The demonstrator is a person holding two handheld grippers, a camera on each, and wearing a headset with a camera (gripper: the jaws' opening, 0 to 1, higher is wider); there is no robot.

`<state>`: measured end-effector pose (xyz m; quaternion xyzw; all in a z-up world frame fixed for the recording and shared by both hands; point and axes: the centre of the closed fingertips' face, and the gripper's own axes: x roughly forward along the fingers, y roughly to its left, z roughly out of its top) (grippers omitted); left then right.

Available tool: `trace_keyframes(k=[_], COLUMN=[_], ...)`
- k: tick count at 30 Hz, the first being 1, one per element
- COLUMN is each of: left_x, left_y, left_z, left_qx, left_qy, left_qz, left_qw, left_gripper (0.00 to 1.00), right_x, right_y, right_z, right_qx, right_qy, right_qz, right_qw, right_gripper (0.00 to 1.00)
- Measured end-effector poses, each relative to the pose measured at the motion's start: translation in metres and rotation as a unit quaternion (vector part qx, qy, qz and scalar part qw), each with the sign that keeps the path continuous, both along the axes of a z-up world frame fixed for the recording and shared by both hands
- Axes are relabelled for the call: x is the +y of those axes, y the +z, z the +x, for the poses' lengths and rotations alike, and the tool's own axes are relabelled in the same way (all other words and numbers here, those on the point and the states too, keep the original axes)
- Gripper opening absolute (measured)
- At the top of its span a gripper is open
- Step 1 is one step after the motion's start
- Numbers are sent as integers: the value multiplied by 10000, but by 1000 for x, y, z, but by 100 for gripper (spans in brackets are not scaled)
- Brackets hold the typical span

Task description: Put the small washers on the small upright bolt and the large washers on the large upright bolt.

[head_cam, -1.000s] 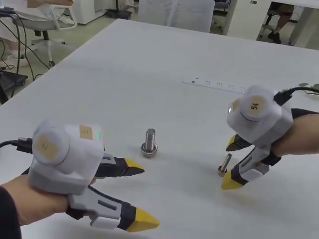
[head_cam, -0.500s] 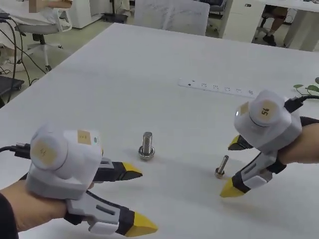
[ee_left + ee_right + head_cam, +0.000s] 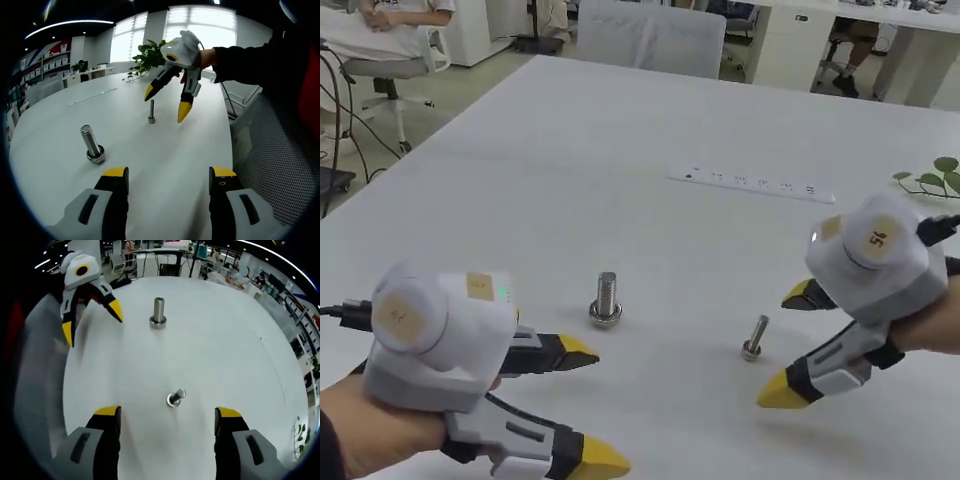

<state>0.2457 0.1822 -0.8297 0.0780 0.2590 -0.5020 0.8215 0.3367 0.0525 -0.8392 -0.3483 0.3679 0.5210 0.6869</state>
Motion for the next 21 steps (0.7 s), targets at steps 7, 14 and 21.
trace_keyframes(k=[7, 14, 21], left_x=[0, 1, 4], left_y=[2, 6, 13], left_z=[0, 1, 5], left_qx=[-32, -80, -155], left_qy=[8, 35, 109], left_qz=[8, -8, -36], left_qw=[10000, 10000, 9998], left_gripper=[65, 65, 65], right_x=[-2, -2, -4], right_y=[5, 13, 19], right_z=[-11, -22, -30], right_qx=[-63, -108, -179], right_qy=[-141, -316, -422], right_qz=[191, 465, 611], right_qw=[9997, 9984, 9971], right_gripper=[78, 78, 78])
